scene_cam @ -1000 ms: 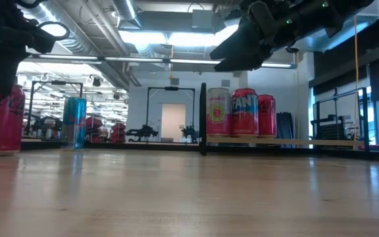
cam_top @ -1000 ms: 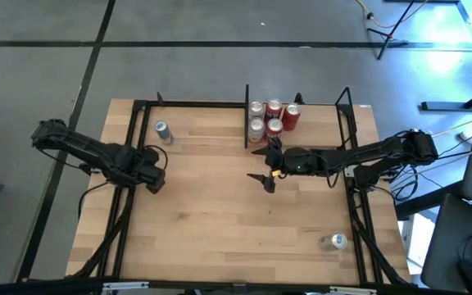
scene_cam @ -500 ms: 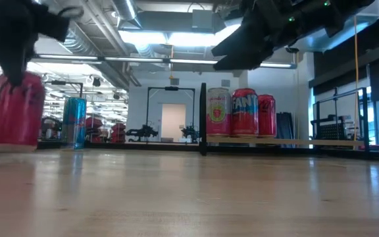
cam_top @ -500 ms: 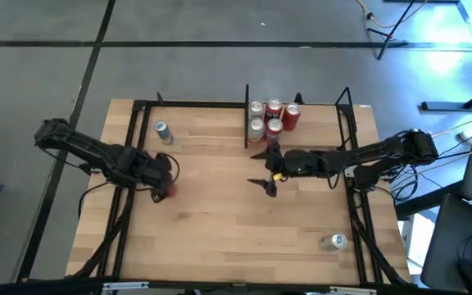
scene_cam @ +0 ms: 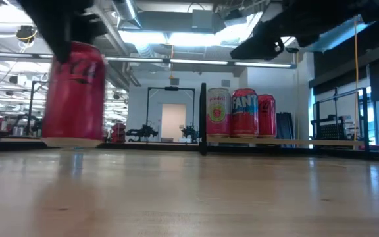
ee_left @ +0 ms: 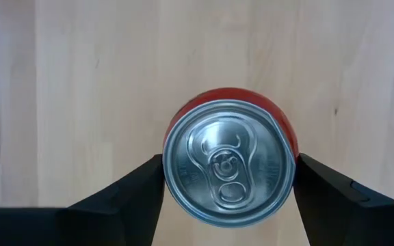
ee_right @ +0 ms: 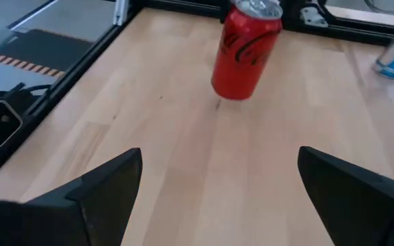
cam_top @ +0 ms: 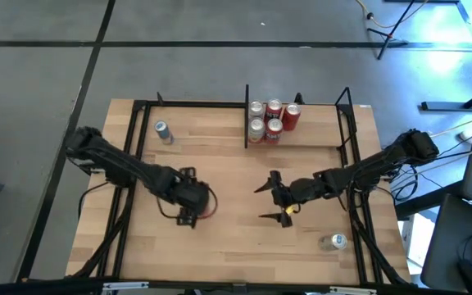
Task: Place canned beverage on shelf
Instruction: Put the red black soda can on the shelf aligned with the other red black soda can
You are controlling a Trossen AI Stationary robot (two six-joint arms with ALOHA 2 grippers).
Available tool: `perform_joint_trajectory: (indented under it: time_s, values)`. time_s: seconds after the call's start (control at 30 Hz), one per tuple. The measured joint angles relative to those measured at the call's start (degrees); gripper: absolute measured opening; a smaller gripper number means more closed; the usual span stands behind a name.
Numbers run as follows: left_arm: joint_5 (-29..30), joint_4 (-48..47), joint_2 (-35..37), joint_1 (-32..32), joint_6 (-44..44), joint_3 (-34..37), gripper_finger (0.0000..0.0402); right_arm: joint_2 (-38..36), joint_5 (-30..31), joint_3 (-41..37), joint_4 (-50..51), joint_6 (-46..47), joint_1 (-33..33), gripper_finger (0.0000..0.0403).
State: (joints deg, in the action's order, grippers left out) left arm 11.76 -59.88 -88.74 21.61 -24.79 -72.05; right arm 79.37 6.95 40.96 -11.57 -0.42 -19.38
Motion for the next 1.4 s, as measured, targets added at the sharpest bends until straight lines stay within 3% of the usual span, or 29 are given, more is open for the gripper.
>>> perform_joint_trajectory:
  time_s: [0.23,0.47,0.8,1.13,1.4]
  values:
    - [0.4,5.8,-10.5,0.0,12.3,-8.0,0.0253,0.0,0.4,-6.3,-8.9,1.5,-0.1,0.0374]
    - [-3.0,11.7,-14.2,-0.1,22.6,-10.0,0.0253,0.0,0.4,-6.6,-9.4,1.6,-0.1,0.0374]
    - [-4.2,13.0,-13.7,0.0,20.5,-10.0,0.0284,0.0,0.4,-6.6,-10.0,1.6,-0.1,0.0374]
    - [-5.1,13.1,-13.6,-0.1,20.8,-10.1,0.0353,0.0,0.4,-6.6,-10.6,1.6,-0.1,0.0374]
    - [-4.3,3.7,-13.6,1.4,16.1,-17.4,0.0356,0.0,0.3,-6.6,-12.7,1.6,-0.1,0.0374]
